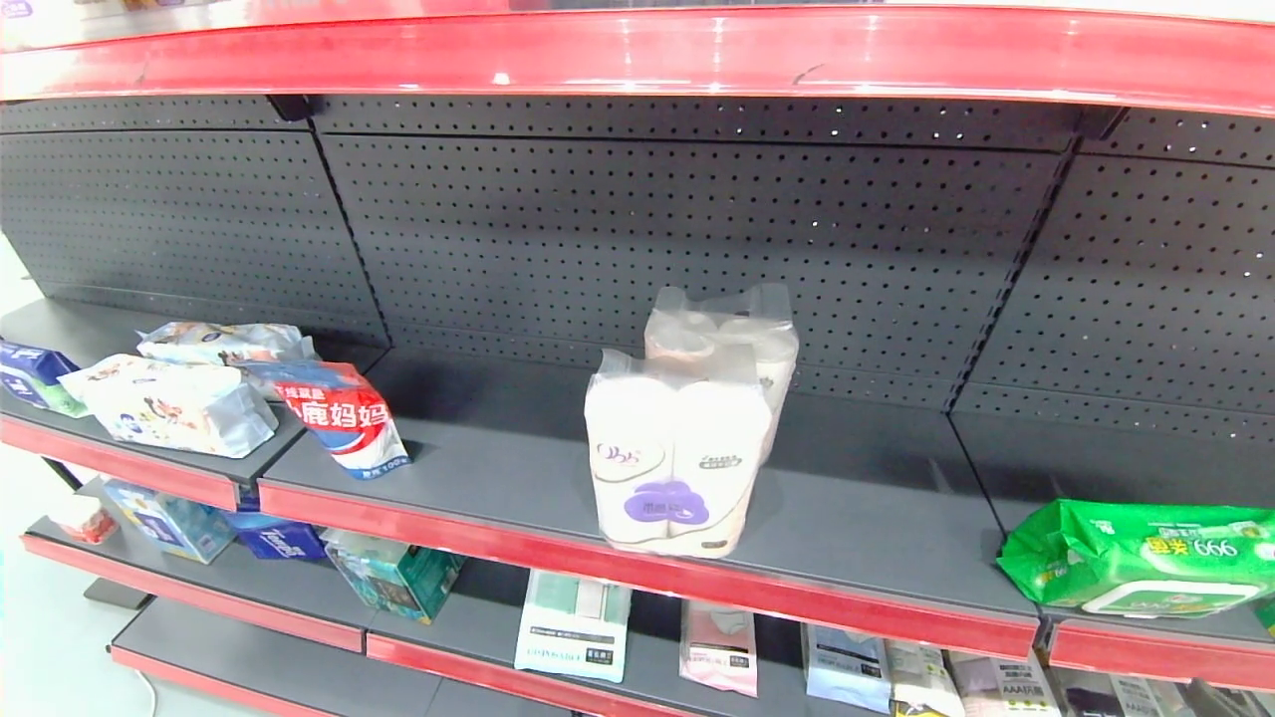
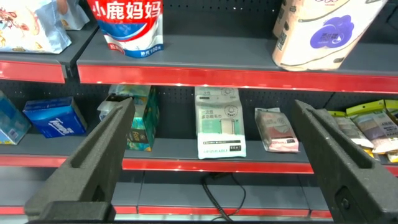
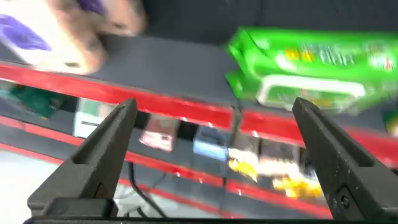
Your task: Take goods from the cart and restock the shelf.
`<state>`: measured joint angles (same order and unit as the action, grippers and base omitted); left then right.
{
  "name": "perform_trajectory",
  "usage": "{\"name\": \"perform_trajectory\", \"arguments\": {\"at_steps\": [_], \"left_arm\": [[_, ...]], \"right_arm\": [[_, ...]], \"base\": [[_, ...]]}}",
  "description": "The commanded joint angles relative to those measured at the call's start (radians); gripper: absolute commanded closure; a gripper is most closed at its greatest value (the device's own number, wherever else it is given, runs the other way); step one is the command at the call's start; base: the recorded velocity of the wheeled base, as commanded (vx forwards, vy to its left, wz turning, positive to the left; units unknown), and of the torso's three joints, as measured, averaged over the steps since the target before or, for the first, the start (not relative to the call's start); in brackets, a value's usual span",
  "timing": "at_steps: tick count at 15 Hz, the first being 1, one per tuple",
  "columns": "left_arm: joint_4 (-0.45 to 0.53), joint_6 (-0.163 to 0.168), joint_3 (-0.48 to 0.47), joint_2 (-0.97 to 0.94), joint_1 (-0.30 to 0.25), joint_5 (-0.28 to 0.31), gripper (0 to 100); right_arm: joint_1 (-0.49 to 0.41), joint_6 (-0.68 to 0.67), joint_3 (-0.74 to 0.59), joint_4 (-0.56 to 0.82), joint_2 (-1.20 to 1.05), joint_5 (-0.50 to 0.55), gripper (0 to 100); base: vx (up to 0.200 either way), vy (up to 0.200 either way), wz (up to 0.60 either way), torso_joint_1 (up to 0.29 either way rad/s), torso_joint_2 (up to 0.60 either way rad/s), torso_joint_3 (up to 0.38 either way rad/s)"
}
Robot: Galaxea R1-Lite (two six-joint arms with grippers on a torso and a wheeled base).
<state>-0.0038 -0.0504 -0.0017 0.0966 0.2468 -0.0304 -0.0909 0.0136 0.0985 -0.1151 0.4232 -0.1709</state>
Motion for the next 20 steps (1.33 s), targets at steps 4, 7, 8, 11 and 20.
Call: {"name": "perform_trajectory", "arguments": {"at_steps": [4, 7, 8, 11, 20], "left_arm": [[-0.001, 0.0, 0.0, 0.002, 0.0, 0.0, 0], [-0.001, 0.0, 0.0, 0.002, 0.0, 0.0, 0], [-0.001, 0.0, 0.0, 0.002, 0.0, 0.0, 0], [0.001, 0.009, 0.0, 0.002, 0.0, 0.001, 0], [0.004, 0.046, 0.0, 0.002, 0.0, 0.03, 0]], "right_arm": [[0.0, 0.077, -0.092, 0.063, -0.323, 0.116, 0], [0.002, -0.018, -0.097, 0.121, -0.323, 0.229, 0], [0.002, -0.018, -0.097, 0.118, -0.325, 0.229, 0], [0.0, -0.018, -0.097, 0.118, -0.325, 0.229, 0], [0.0, -0.018, -0.097, 0.117, -0.325, 0.229, 0]], "base": [[0.0, 0.0, 0.0, 0.0, 0.0, 0.0], [0.0, 0.0, 0.0, 0.0, 0.0, 0.0], [0.0, 0.0, 0.0, 0.0, 0.0, 0.0], [0.0, 0.0, 0.0, 0.0, 0.0, 0.0], [0.0, 0.0, -0.33, 0.004, 0.0, 0.0]]}}
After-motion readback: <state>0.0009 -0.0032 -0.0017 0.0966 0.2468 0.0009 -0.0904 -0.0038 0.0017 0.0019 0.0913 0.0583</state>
